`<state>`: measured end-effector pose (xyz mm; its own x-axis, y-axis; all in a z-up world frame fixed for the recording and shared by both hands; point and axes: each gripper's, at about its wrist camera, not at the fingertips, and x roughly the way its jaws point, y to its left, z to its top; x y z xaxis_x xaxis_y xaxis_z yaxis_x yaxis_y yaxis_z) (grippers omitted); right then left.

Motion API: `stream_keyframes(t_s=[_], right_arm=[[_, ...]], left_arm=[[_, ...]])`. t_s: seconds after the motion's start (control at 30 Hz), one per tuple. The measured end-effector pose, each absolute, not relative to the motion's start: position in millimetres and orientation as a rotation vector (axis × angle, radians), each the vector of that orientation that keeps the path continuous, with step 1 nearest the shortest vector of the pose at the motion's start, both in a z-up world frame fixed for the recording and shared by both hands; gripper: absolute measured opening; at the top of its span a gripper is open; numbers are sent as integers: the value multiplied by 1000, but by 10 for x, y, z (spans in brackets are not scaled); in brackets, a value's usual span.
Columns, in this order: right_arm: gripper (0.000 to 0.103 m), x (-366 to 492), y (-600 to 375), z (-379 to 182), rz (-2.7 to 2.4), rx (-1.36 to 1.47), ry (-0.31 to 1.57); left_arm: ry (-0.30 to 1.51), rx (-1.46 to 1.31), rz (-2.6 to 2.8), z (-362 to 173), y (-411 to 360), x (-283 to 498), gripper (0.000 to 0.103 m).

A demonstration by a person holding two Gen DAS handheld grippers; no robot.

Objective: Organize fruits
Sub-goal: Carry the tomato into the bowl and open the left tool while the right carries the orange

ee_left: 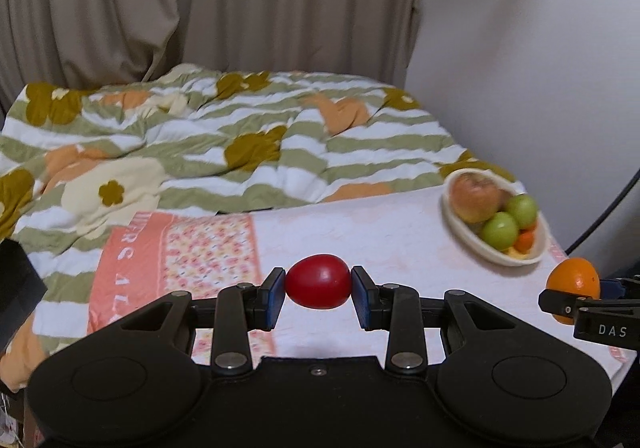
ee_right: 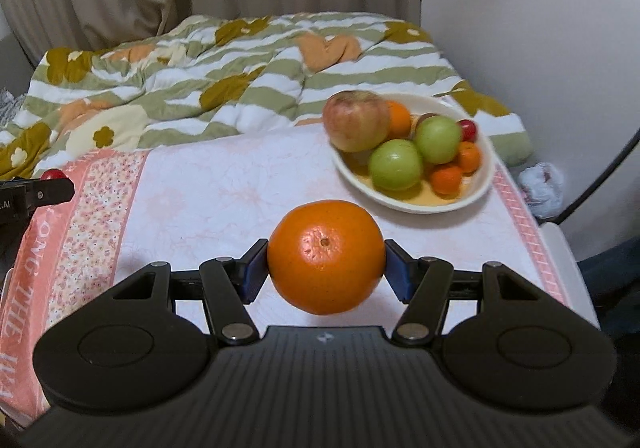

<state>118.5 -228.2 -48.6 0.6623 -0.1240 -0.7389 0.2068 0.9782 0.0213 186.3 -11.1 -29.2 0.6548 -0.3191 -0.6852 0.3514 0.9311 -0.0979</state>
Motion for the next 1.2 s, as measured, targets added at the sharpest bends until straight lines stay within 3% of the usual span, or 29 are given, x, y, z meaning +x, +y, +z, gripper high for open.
stream_keyframes(t_s=[0.63,1.2], right_arm=[[76,1045,-3830,-103,-50,24,753],[76,2031,-4768,-170,-20,53,730]], left_arm=[[675,-1,-312,26,-1669,1525,39],[711,97,-371,-200,-2838,2383,39]])
